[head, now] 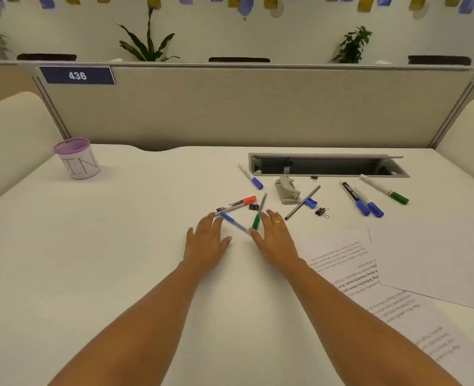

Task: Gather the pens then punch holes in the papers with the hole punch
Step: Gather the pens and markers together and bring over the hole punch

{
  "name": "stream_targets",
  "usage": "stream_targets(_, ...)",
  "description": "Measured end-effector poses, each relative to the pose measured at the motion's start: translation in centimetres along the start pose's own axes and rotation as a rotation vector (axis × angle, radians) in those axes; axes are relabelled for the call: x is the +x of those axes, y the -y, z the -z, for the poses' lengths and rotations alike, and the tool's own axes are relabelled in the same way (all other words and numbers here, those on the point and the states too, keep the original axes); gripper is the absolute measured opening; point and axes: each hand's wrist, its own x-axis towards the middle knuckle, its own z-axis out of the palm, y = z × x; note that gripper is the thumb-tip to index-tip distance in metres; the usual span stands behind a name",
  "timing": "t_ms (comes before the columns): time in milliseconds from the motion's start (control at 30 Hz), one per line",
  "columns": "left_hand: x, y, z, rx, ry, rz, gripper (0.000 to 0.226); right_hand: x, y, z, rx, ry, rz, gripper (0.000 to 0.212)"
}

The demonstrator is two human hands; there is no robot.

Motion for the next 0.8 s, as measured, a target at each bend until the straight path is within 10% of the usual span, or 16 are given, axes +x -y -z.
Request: stream_targets(800,1.3,6.9,-1.0,0.087,-0.058,-0.005,0.054,4.1,5.7,-5.0,-0.009,0.085,0.157,0.063)
